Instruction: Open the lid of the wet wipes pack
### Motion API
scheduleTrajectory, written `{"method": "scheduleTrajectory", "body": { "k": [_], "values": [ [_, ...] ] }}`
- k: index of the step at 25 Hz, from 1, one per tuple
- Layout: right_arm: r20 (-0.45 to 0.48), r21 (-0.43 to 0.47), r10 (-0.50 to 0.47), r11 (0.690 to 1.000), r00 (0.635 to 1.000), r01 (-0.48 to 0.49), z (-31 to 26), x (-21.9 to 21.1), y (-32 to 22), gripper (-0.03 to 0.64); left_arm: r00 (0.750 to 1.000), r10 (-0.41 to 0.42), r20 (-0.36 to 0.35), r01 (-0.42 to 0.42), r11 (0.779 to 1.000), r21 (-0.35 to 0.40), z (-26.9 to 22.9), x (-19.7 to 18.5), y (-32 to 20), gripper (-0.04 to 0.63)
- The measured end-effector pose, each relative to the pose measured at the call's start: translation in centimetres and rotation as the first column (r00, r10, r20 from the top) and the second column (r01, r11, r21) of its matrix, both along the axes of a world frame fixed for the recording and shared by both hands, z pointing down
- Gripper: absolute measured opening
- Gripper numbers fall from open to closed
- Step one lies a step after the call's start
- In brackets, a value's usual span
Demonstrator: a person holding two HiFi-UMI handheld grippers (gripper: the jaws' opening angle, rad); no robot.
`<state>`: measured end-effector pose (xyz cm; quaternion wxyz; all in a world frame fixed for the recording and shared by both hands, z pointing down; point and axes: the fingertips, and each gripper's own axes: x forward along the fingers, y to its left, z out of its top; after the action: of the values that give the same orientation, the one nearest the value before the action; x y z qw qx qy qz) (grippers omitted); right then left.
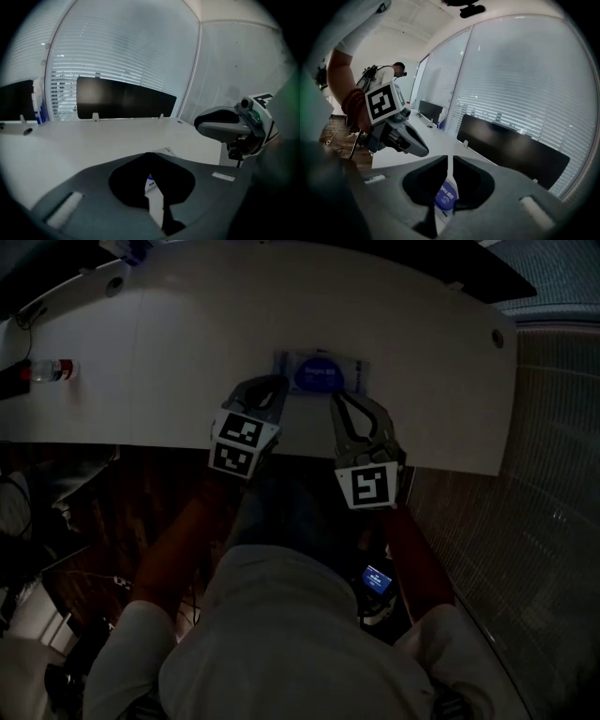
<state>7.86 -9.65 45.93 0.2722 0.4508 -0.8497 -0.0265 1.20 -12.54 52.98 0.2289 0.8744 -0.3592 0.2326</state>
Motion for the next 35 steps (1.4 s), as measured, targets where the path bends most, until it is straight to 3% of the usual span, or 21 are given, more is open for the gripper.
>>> {"method": "scheduleTrajectory", "body": {
  "k": [9, 16, 22, 29, 35],
  "values": [
    [-0.166, -0.068, -0.087, 0.995, 0.982, 0.076, 9.0, -0.4, -0.7, 0.059, 0.995, 0.026, 0.099, -0.017, 0.996, -0.093, 8.1, 0.0, -0.4, 0.003],
    [-0.357, -0.079, -0.187, 0.982, 0.915, 0.170, 14.1, -0.9, -0.1, 0.080, 0.985, 0.076, 0.155, -0.054, 0.988, -0.144, 11.8, 0.6, 0.0, 0.003],
    [-0.406, -0.095, -0.220, 0.975, 0.887, 0.199, 16.2, -1.1, -0.1, 0.089, 0.977, 0.110, 0.184, -0.083, 0.986, -0.148, 13.3, 0.9, 0.4, 0.003],
    [-0.502, -0.086, -0.281, 0.957, 0.818, 0.276, 16.9, -1.5, 0.2, 0.094, 0.972, 0.129, 0.198, -0.101, 0.984, -0.146, 13.6, 1.0, 0.6, 0.003],
    [-0.529, -0.088, -0.297, 0.951, 0.795, 0.296, 17.3, -1.4, 0.4, 0.094, 0.972, 0.130, 0.197, -0.101, 0.983, -0.152, 13.6, 0.9, 0.6, 0.003]
  ]
}}
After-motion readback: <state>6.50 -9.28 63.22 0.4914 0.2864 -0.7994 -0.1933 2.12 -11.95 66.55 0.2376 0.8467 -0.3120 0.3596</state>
